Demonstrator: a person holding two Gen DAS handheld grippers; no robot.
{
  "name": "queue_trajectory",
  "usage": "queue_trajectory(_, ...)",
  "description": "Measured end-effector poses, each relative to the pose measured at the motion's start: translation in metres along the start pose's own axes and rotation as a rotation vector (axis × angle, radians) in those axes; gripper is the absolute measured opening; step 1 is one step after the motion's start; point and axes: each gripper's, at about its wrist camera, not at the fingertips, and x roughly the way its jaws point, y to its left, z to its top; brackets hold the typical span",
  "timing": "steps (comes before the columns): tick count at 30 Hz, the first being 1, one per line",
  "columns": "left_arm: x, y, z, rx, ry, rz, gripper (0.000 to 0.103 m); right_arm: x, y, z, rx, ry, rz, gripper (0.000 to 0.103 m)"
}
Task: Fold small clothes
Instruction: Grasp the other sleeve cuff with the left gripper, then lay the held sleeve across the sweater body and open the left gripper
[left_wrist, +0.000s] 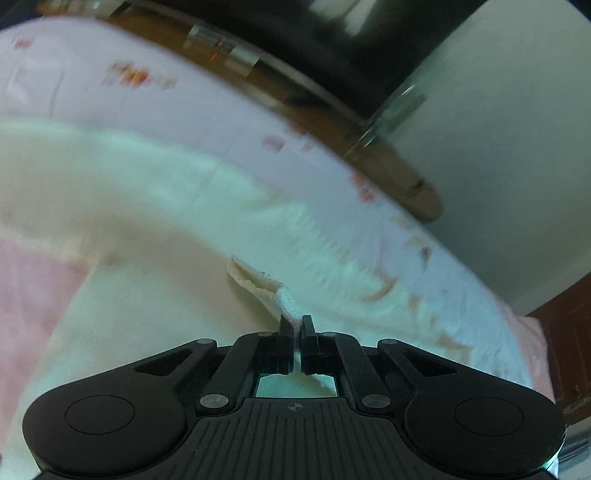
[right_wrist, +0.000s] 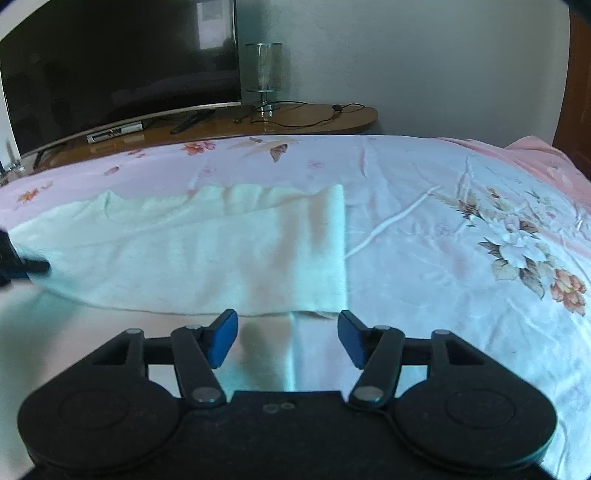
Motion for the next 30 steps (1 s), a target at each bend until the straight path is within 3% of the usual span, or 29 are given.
queue_trajectory(5,-0.022,-0.011,0.029,0.010,-0.122,-0.041,0.003,0.012,0.006,0.000,-0.044,0.011,-0.035,0.061)
queue_trajectory(9,-0.030,0.003,0.045,0.018,-0.173,0.001,0.003,0.018,0.007,0.006,-0.027,-0.003,-0.028,0.059)
queue_trajectory(12,-0.021,0.019,0.044,0.030,-0.153,0.053,0.003,0.024,0.007,0.011,0.000,-0.013,0.001,0.036)
queue_trajectory(14,-0.017,0.034,0.039,0.028,-0.146,0.093,0.003,0.033,0.009,0.014,0.010,0.004,0.008,0.014)
queue_trajectory(17,-0.007,0.059,0.033,-0.018,-0.122,0.158,0.003,0.032,0.000,0.013,0.051,-0.014,-0.005,0.007)
queue_trajectory(20,0.008,0.069,0.017,0.003,-0.065,0.203,0.003,0.035,-0.013,0.006,0.120,0.015,-0.001,0.007)
queue_trajectory(24,-0.003,0.066,0.010,0.039,-0.059,0.217,0.003,0.029,-0.013,0.008,0.090,0.049,-0.016,0.007)
queue_trajectory(25,-0.010,0.066,0.011,0.042,-0.063,0.217,0.003,0.025,-0.018,0.008,0.101,0.071,0.002,0.009)
queue_trajectory(28,-0.031,0.068,0.015,0.043,-0.086,0.219,0.003,0.005,-0.029,0.009,0.140,0.044,0.040,0.028)
queue_trajectory(30,-0.038,0.065,0.016,0.056,-0.114,0.220,0.003,0.001,-0.031,0.019,0.149,0.013,0.055,0.029)
